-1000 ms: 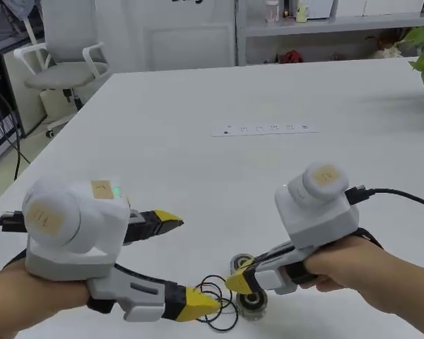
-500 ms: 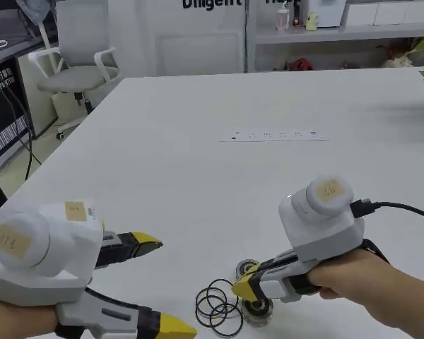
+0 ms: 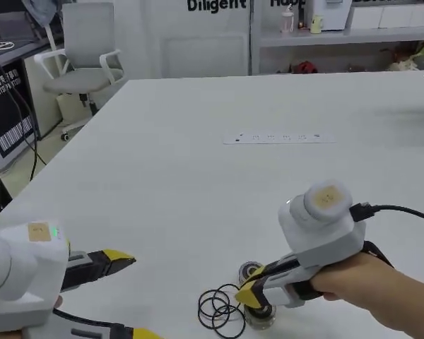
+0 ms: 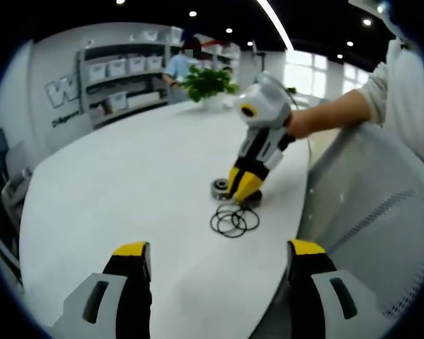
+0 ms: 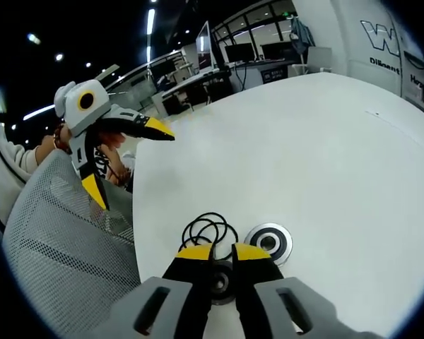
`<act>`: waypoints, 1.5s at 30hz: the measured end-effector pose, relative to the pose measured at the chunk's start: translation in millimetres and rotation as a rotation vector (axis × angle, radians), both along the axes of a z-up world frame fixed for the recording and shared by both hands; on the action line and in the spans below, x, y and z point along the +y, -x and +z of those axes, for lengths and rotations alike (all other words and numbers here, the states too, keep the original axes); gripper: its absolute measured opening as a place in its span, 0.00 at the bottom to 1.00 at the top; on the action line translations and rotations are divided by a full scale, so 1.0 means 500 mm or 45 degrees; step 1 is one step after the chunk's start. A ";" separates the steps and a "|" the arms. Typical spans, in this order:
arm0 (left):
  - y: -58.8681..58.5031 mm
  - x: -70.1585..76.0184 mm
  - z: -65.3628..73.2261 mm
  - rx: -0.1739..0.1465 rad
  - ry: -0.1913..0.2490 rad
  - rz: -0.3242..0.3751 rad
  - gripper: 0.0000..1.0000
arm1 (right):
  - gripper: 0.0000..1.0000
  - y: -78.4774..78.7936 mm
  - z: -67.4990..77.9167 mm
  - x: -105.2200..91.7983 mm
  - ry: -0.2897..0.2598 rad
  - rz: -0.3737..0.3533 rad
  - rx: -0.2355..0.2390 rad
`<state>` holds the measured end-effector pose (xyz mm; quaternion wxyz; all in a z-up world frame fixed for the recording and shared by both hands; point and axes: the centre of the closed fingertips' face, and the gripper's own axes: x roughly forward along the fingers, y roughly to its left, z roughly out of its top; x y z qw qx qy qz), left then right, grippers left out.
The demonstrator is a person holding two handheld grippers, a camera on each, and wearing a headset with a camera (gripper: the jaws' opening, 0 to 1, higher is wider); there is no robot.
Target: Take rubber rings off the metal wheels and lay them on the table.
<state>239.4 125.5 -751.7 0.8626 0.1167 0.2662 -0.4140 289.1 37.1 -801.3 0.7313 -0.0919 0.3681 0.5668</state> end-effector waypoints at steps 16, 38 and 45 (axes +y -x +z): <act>0.010 0.002 -0.010 0.011 0.013 0.011 0.80 | 0.11 -0.034 0.046 -0.023 -0.039 -0.045 -0.069; 0.019 -0.014 -0.010 0.010 0.064 0.015 0.82 | 0.39 -0.031 0.133 -0.037 -0.107 0.024 -0.182; 0.019 -0.017 -0.008 0.010 0.079 0.016 0.82 | 0.49 -0.029 0.170 -0.045 -0.134 0.025 -0.237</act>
